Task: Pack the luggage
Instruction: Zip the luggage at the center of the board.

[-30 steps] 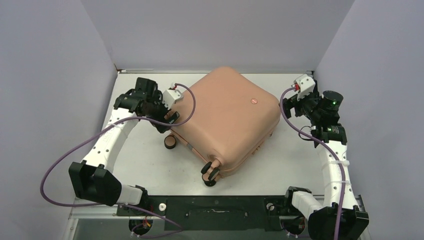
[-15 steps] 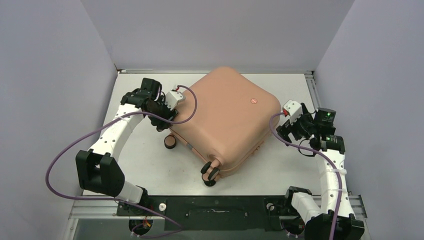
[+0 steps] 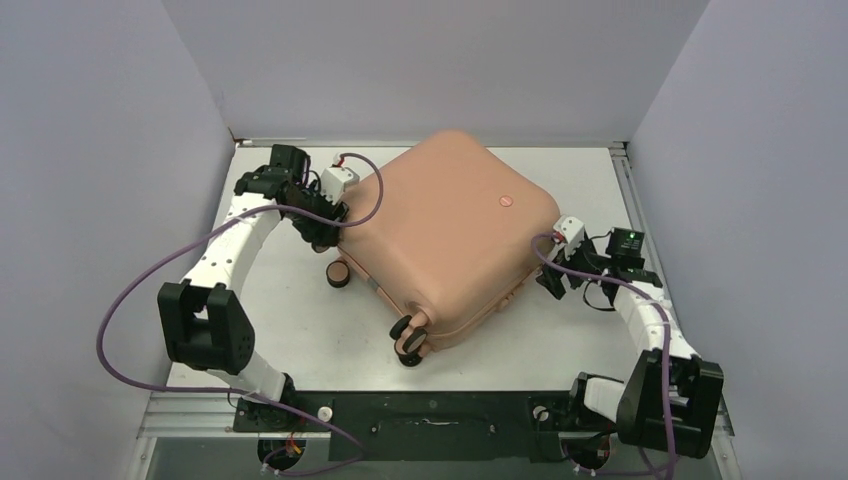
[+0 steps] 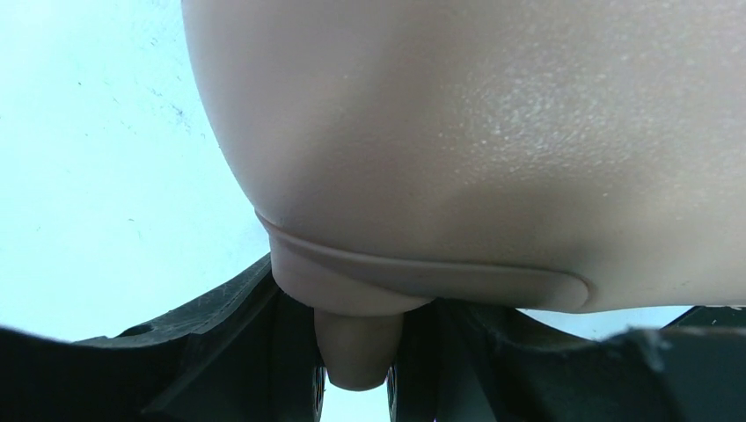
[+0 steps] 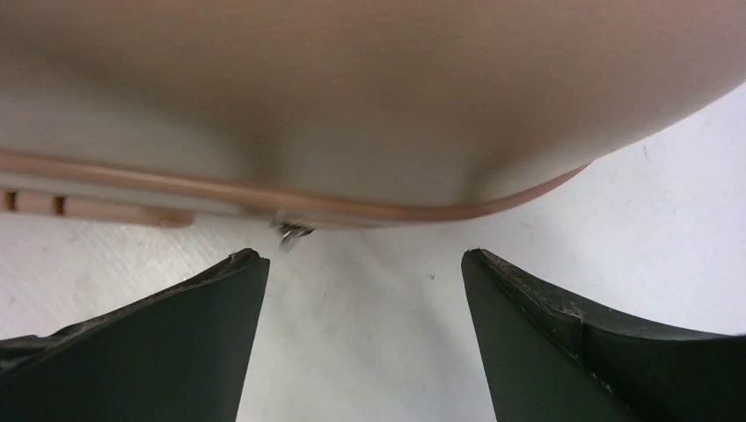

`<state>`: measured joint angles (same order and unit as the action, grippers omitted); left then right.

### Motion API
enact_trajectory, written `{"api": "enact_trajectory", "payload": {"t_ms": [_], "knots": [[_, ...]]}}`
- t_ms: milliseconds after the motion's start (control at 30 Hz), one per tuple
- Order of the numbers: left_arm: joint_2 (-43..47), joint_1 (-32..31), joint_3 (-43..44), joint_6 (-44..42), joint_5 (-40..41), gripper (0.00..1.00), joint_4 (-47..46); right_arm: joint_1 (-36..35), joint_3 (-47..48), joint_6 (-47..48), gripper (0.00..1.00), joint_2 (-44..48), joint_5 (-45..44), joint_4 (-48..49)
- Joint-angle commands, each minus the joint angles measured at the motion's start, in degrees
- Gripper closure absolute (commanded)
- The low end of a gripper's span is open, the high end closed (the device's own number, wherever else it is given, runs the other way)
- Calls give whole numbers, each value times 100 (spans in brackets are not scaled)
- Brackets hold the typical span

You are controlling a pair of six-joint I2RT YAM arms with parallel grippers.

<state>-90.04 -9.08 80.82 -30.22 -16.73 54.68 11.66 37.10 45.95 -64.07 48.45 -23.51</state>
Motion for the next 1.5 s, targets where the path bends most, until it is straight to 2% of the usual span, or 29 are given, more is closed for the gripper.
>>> {"api": "enact_trajectory", "payload": {"t_ms": [0,133,200,267,500,633,933,1300,1367,1433,1467], "knots": [[-338,364,216,504,435,100,-776,29,-179,-666,18,-496,751,1875],[-248,310,85,592,311,100,-820,23,-525,-1328,25,-554,1068,2798],[-169,274,-40,596,313,100,-857,20,-764,-1586,27,-328,1145,3188],[-95,250,-109,600,324,100,-886,4,-1043,-1745,33,2,1077,3480],[-91,210,-28,622,360,100,-826,12,-1224,-1598,81,169,914,3375],[-72,196,-15,631,388,100,-801,20,-1240,-1559,94,229,1013,3324],[99,212,-130,456,592,100,-790,149,-1039,-1230,95,296,421,2846],[245,293,-287,207,740,100,-792,333,-951,-1836,95,204,-705,3330],[271,314,-314,185,727,100,-792,358,-800,-1354,95,155,-176,2900],[297,334,-343,169,692,100,-783,371,-609,-359,94,176,479,2085],[302,337,-359,158,677,100,-776,372,-516,187,90,190,749,1602]]}}
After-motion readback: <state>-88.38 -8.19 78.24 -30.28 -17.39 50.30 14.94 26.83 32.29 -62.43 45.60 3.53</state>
